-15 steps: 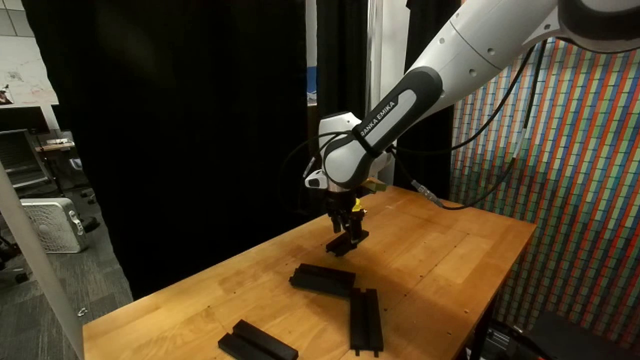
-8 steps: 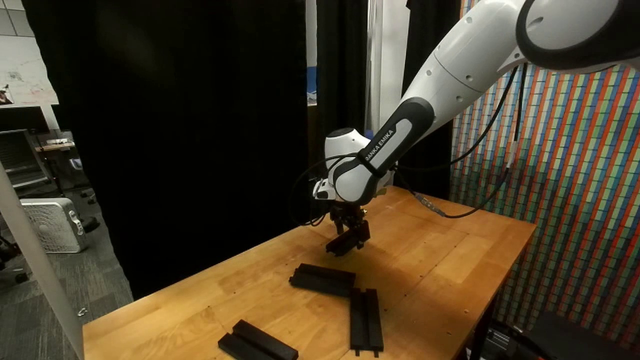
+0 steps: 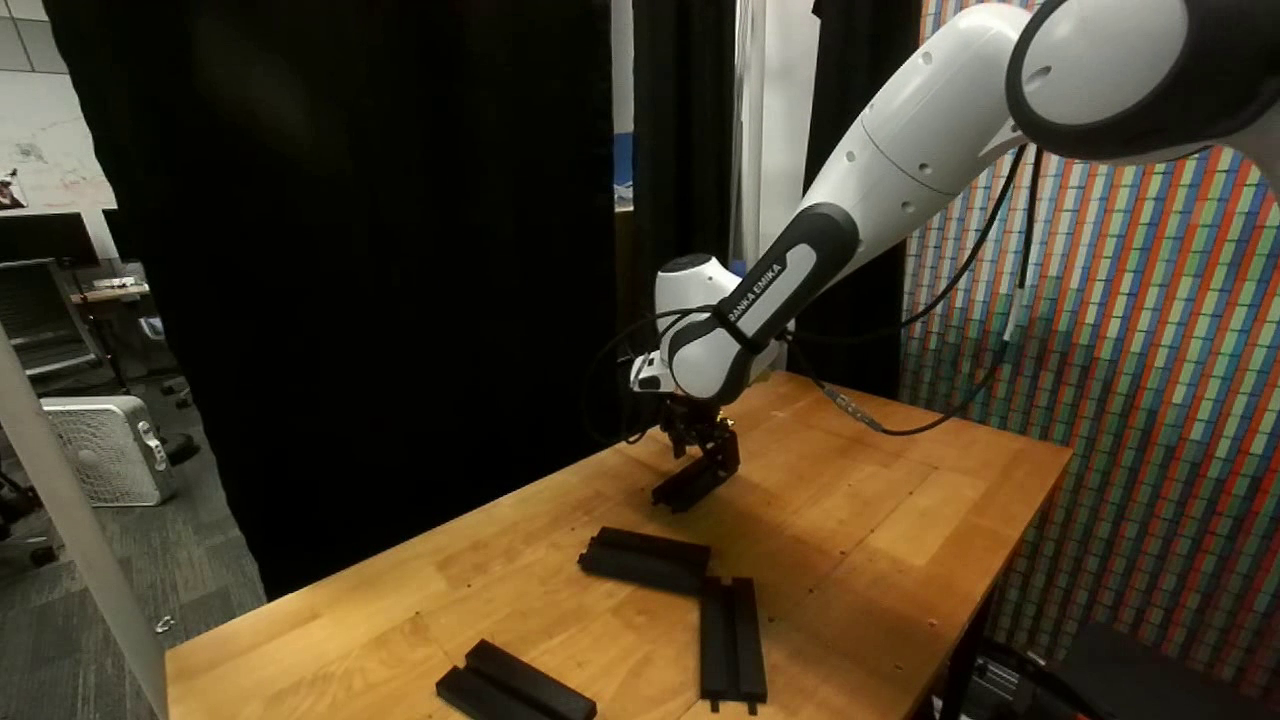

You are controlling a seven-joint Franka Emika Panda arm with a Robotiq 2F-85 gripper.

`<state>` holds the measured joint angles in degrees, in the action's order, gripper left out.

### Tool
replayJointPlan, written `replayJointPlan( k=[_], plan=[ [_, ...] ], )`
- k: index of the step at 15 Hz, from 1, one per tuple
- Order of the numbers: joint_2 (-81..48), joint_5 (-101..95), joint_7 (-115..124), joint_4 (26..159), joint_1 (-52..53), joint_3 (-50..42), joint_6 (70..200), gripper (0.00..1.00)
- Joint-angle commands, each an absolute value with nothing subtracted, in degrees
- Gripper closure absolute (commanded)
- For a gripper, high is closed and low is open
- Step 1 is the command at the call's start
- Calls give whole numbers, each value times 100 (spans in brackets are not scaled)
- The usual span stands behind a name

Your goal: Arrange the black objects together

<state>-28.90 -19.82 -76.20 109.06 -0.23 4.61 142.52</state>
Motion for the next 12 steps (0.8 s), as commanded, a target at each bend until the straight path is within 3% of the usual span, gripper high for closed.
replayJointPlan(
  k=[1, 12],
  plan=[
    [-3185, -1956, -7876, 10530, -75, 480, 14244, 0],
    [-3701, -1847, -7998, 10025, -193, 475, 14106, 0]
  ],
)
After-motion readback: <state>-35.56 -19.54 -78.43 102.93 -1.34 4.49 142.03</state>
